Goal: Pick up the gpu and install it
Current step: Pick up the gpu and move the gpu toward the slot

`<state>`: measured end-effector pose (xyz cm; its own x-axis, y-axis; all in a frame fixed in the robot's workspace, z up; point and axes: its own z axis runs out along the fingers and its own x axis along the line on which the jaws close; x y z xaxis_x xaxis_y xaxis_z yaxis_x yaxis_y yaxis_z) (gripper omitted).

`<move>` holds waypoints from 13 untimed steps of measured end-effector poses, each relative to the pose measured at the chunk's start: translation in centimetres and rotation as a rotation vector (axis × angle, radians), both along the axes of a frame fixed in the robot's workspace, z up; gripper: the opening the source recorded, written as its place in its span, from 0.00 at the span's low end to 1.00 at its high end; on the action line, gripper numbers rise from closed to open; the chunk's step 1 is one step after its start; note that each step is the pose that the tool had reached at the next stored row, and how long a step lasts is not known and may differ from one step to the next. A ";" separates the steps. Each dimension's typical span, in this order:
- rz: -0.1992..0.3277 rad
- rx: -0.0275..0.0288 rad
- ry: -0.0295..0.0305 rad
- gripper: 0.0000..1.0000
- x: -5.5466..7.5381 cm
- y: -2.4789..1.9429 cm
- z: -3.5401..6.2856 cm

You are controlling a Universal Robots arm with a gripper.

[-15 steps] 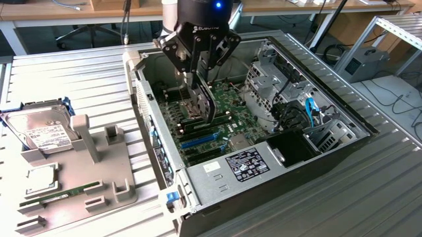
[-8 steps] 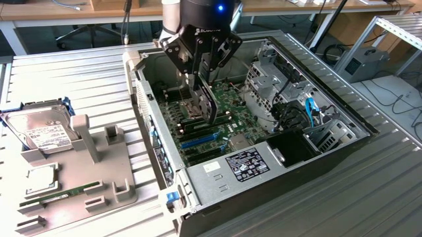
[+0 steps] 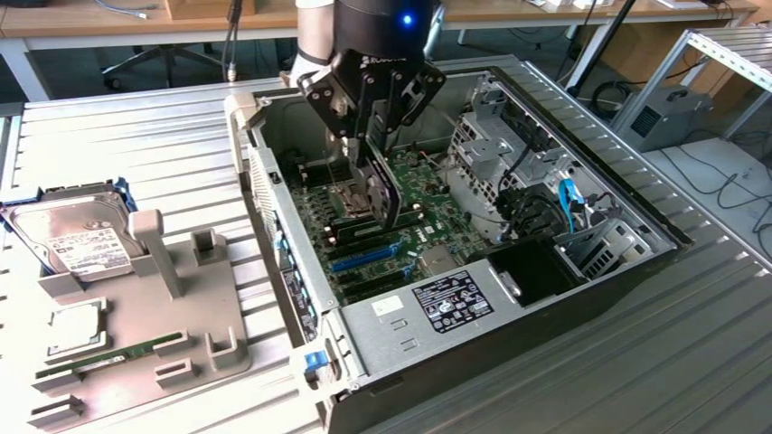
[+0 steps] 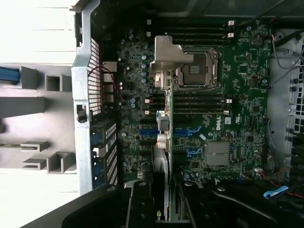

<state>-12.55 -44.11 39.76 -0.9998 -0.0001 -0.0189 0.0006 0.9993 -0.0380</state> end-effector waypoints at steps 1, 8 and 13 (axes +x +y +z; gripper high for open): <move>0.000 0.0000 0.0000 0.26 0.0 0.00 -0.04; 0.000 0.0000 0.0000 0.26 0.3 0.00 -0.31; 0.000 -0.0006 0.0000 0.26 0.5 0.00 -0.55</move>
